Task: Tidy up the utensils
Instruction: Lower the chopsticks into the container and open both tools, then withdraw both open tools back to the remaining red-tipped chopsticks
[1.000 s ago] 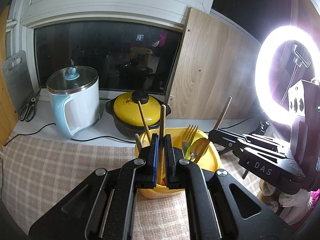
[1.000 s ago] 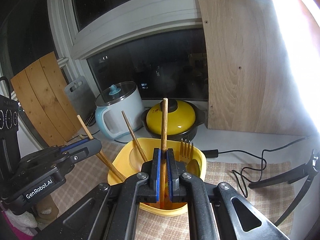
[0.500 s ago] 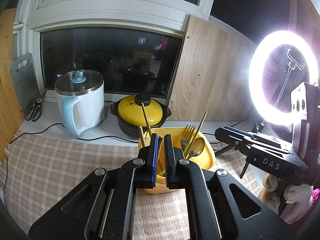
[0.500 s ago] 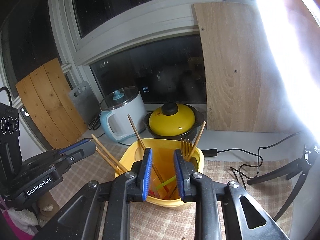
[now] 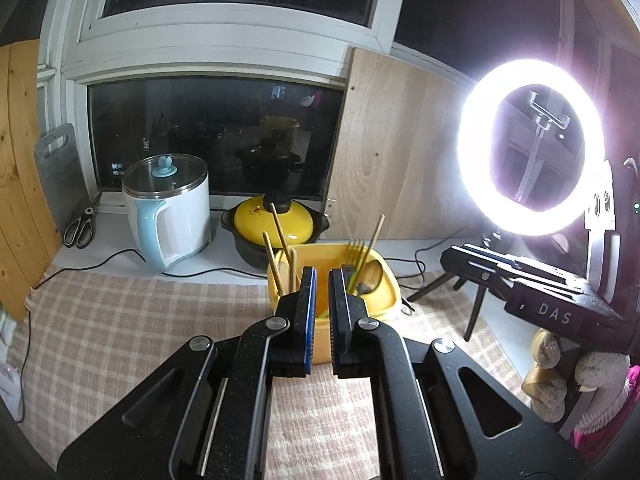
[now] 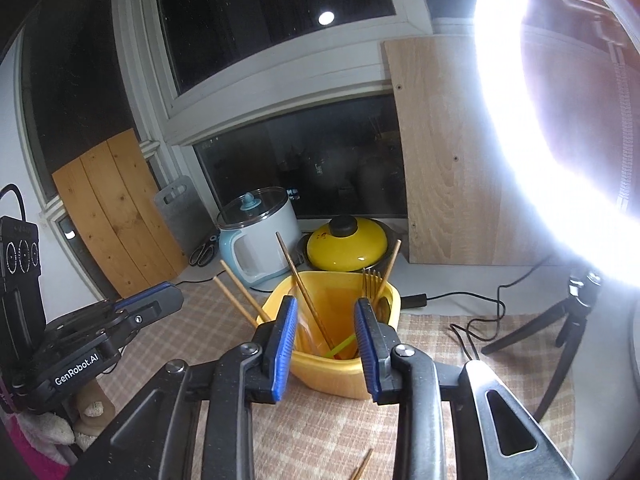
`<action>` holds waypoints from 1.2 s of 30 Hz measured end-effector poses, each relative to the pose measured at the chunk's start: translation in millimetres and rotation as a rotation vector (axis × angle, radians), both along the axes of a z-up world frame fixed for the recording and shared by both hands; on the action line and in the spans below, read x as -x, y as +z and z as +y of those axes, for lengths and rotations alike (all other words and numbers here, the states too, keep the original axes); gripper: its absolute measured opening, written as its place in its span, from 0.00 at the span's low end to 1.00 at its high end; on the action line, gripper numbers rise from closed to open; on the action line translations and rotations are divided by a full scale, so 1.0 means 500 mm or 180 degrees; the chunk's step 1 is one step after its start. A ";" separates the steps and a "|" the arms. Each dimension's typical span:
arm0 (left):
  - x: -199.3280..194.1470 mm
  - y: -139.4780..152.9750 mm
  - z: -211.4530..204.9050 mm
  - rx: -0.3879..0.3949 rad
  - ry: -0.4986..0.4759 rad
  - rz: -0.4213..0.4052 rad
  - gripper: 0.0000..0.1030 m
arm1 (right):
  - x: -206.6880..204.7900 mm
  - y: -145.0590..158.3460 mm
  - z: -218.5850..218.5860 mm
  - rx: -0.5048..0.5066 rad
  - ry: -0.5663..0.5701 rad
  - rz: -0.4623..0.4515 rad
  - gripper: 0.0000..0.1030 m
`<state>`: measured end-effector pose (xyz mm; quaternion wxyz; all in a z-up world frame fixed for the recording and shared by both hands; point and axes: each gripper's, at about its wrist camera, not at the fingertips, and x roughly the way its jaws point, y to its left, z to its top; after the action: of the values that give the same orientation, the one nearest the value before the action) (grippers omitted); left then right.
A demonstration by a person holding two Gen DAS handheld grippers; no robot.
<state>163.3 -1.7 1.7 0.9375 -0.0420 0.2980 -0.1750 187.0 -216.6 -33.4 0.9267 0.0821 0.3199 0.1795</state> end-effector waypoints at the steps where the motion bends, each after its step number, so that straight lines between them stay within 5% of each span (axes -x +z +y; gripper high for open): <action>1: 0.010 0.001 -0.001 -0.0005 -0.0008 -0.0003 0.03 | 0.009 0.002 -0.006 -0.0009 -0.0013 -0.0011 0.40; 4: 0.035 0.000 -0.004 -0.0017 -0.0038 0.0016 0.03 | 0.038 0.006 -0.031 -0.0026 -0.0071 -0.0064 0.55; 8: 0.070 -0.017 -0.012 -0.0038 -0.0091 0.0067 0.33 | 0.073 0.000 -0.060 -0.0015 -0.0106 -0.0051 0.69; 14: 0.108 -0.065 -0.031 -0.0036 -0.0215 0.0306 0.33 | 0.136 -0.026 -0.102 0.0121 -0.0215 -0.0052 1.00; 29: 0.159 -0.294 -0.146 -0.0163 -0.0616 0.1333 0.33 | 0.251 -0.152 -0.234 0.0003 -0.0703 0.0522 1.00; 36: 0.160 -0.367 -0.179 -0.0344 -0.0662 0.1571 0.33 | 0.306 -0.190 -0.280 -0.0075 -0.0818 0.0657 1.00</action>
<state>83.5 -91.0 -181.9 0.8144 -0.0025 0.5290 -0.2387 34.1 -356.6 -128.4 0.9032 0.1512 0.3981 0.0539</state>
